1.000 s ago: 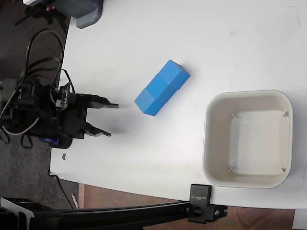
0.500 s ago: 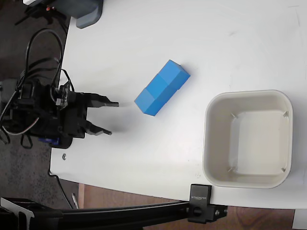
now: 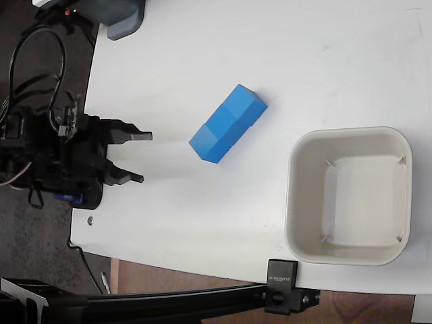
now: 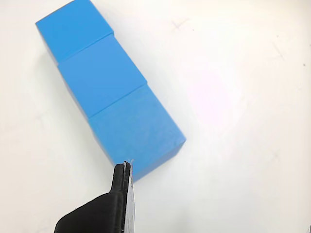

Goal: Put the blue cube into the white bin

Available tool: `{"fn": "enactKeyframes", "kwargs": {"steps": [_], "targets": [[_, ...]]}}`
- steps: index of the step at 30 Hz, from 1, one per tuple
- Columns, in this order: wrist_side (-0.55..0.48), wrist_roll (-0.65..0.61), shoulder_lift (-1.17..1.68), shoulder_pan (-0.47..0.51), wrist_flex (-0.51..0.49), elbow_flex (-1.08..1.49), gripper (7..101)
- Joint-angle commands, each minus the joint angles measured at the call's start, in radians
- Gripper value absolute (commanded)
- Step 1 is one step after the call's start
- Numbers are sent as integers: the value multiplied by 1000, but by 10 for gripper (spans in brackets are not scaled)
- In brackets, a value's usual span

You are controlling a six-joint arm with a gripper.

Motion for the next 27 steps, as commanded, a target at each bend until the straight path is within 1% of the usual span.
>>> {"fn": "enactKeyframes", "kwargs": {"steps": [1,3,5,10,15,18,20,24,27], "targets": [[-80,-98,-192,54,135,-285,973],[-100,-155,-272,77,202,-364,973],[-114,-215,-339,98,250,-419,973],[-163,-334,-431,129,290,-477,987],[-229,-430,-506,123,314,-520,995],[-262,-477,-568,121,345,-557,997],[-284,-500,-603,120,345,-575,1000],[-295,-517,-669,112,313,-604,1000],[-325,-545,-698,130,299,-614,997]]}}
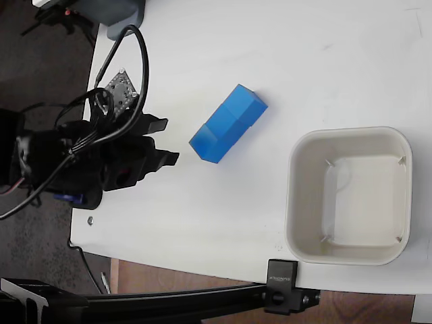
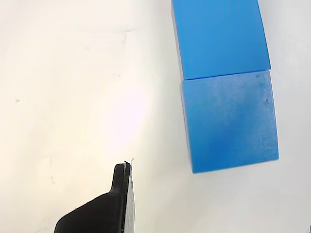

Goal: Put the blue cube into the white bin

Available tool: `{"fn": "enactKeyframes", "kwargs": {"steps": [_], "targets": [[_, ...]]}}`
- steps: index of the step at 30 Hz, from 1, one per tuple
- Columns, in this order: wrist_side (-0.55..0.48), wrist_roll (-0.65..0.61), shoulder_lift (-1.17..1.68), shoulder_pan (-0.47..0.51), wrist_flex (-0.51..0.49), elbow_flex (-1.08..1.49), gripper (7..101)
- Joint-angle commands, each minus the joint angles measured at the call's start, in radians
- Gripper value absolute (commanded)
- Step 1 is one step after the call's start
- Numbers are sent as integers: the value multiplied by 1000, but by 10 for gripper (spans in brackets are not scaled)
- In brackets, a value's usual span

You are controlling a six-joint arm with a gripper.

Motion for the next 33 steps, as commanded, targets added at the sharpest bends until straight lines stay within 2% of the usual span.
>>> {"fn": "enactKeyframes", "kwargs": {"steps": [1,7,16,33], "targets": [[-67,-35,-18,25,-18,-80,997],[-78,-55,-94,32,-49,-103,978],[-92,-58,-202,35,-117,-132,1000],[-130,-51,-176,29,-187,-31,1000]]}}
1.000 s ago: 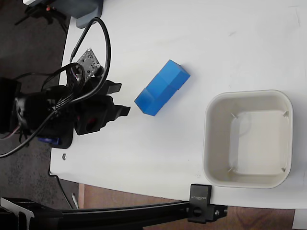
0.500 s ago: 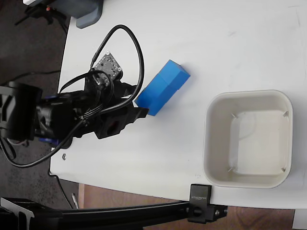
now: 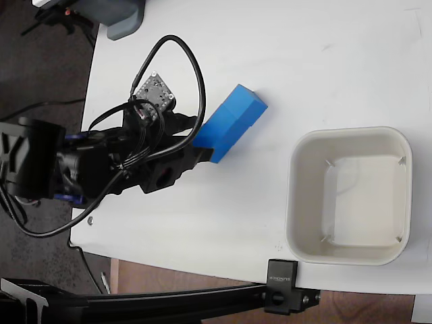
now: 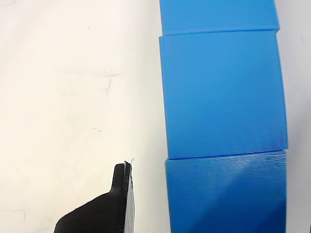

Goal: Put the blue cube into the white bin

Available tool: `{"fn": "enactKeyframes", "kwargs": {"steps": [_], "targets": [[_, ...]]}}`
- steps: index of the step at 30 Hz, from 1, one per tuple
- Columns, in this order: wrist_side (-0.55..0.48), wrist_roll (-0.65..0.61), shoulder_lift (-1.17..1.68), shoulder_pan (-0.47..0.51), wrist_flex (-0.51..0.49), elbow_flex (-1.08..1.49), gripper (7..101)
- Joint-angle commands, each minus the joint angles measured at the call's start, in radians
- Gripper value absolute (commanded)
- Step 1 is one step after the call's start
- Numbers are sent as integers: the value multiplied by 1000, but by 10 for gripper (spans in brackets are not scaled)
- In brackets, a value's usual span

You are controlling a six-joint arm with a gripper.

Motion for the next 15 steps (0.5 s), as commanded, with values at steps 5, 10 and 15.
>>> {"fn": "enactKeyframes", "kwargs": {"steps": [5,10,15], "targets": [[-23,9,52,-8,-60,20,1000],[-15,8,41,-3,-86,31,1000],[-23,5,11,0,-101,25,1000]]}}
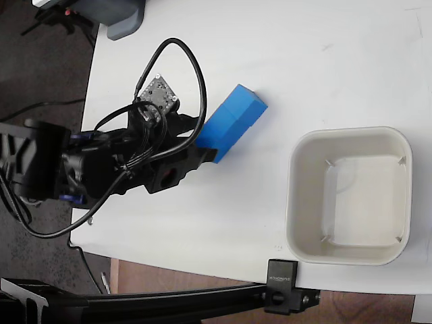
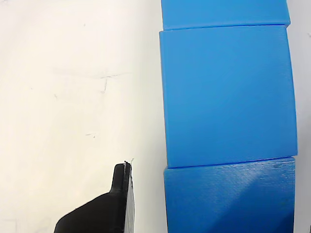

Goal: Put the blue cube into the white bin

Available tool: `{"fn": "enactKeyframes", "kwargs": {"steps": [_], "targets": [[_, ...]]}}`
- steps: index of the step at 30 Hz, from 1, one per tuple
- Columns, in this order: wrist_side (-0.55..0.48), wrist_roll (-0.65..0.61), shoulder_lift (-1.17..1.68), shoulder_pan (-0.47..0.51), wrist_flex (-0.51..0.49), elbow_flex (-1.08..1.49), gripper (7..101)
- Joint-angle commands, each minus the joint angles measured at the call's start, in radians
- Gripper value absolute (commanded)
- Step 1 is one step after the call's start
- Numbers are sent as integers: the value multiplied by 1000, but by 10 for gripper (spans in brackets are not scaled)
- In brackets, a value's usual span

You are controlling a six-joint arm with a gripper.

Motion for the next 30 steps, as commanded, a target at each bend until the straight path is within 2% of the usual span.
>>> {"fn": "enactKeyframes", "kwargs": {"steps": [1,9,15,22,26,30], "targets": [[-20,-3,0,2,-28,-26,1000],[-17,-6,-15,2,-25,-25,992],[20,15,-5,2,-32,-20,858],[41,15,2,12,-32,-14,763],[66,26,12,12,-43,-8,642],[72,32,25,18,-44,-6,599]]}}
